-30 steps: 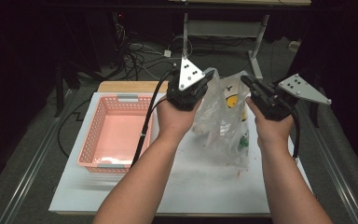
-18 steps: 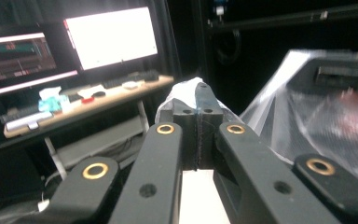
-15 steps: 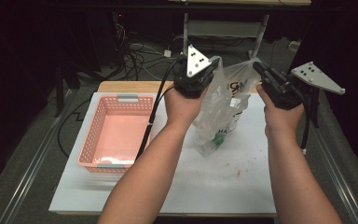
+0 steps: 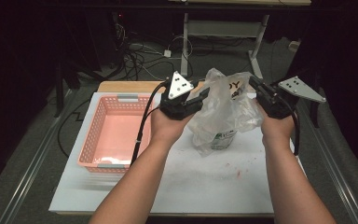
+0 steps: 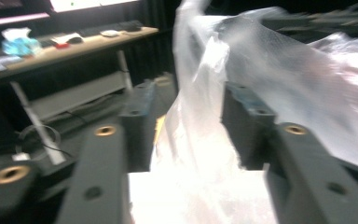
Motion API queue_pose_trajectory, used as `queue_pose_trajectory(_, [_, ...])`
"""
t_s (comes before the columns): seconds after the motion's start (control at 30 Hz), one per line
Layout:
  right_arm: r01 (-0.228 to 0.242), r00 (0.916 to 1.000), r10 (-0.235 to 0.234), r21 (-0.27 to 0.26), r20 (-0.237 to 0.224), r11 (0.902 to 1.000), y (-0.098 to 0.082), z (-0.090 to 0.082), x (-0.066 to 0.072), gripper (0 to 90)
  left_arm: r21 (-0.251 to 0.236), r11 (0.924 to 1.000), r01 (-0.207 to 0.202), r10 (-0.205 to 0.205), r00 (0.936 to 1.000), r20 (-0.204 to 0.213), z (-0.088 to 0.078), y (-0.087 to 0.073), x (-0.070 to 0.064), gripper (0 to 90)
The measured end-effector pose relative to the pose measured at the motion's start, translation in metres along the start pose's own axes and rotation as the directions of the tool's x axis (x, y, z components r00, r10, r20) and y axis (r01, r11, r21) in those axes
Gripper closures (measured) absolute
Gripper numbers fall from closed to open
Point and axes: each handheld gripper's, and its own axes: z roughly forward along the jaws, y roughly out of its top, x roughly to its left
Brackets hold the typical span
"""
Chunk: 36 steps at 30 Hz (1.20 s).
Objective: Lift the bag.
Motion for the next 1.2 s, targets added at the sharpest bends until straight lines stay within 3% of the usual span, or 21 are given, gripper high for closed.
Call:
queue_pose_trajectory(0.2, [0.025, 0.9997, -0.025, 0.018, 0.003, 0.9995, -0.002, -0.001, 0.000, 90.0, 0.002, 0.9996, 0.028, -0.028, 0.9992, 0.028, -0.037, -0.014, -0.008, 38.2])
queue_pose_trajectory(0.3, [0.032, 0.9995, -0.032, 0.020, 0.004, 0.9993, -0.001, -0.003, 0.000, 90.0, -0.023, 0.9990, 0.039, -0.039, 0.9990, 0.021, -0.059, -0.026, -0.010, 32.2])
queue_pose_trajectory(0.4, [0.033, 0.9994, -0.033, 0.025, 0.000, 0.9991, -0.002, -0.005, 0.001, 89.5, 0.014, 0.9995, 0.027, -0.027, 0.9996, -0.008, -0.067, -0.045, -0.013, 24.8])
queue_pose_trajectory(0.53, [0.039, 0.9991, -0.039, 0.023, -0.015, 0.9990, -0.004, -0.008, 0.003, 88.1, 0.095, 0.9907, 0.097, -0.099, 0.9949, 0.016, -0.059, -0.075, -0.016, 17.7])
queue_pose_trajectory(0.63, [0.042, 0.9987, -0.042, 0.016, -0.030, 0.9990, -0.004, -0.013, 0.004, 84.0, 0.139, 0.9824, 0.124, -0.131, 0.9907, 0.038, -0.048, -0.097, -0.024, 15.3])
queue_pose_trajectory(0.73, [0.035, 0.9980, -0.035, 0.002, -0.053, 0.9994, 0.001, -0.020, 0.006, 74.9, 0.193, 0.9764, 0.097, -0.111, 0.9919, 0.062, -0.033, -0.115, -0.037, 7.0])
queue_pose_trajectory(0.83, [0.054, 0.9956, -0.056, -0.019, -0.076, 0.9983, 0.006, -0.030, 0.009, 64.1, 0.230, 0.9673, 0.107, -0.128, 0.9889, 0.076, -0.020, -0.129, -0.043, 0.5])
queue_pose_trajectory(1.03, [0.071, 0.9933, -0.072, -0.017, -0.091, 0.9974, 0.007, -0.055, 0.011, 46.0, 0.283, 0.9546, 0.093, -0.124, 0.9877, 0.095, -0.011, -0.150, -0.045, 0.0])
queue_pose_trajectory(1.13, [0.068, 0.9946, -0.068, -0.010, -0.078, 0.9976, -0.002, -0.064, 0.010, 37.2, 0.294, 0.9533, 0.068, -0.103, 0.9892, 0.104, -0.013, -0.157, -0.047, 0.0])
queue_pose_trajectory(1.2, [0.060, 0.9955, -0.060, 0.000, -0.074, 0.9982, -0.011, -0.071, 0.008, 32.7, 0.283, 0.9567, 0.070, -0.103, 0.9891, 0.105, -0.016, -0.161, -0.048, 0.0])
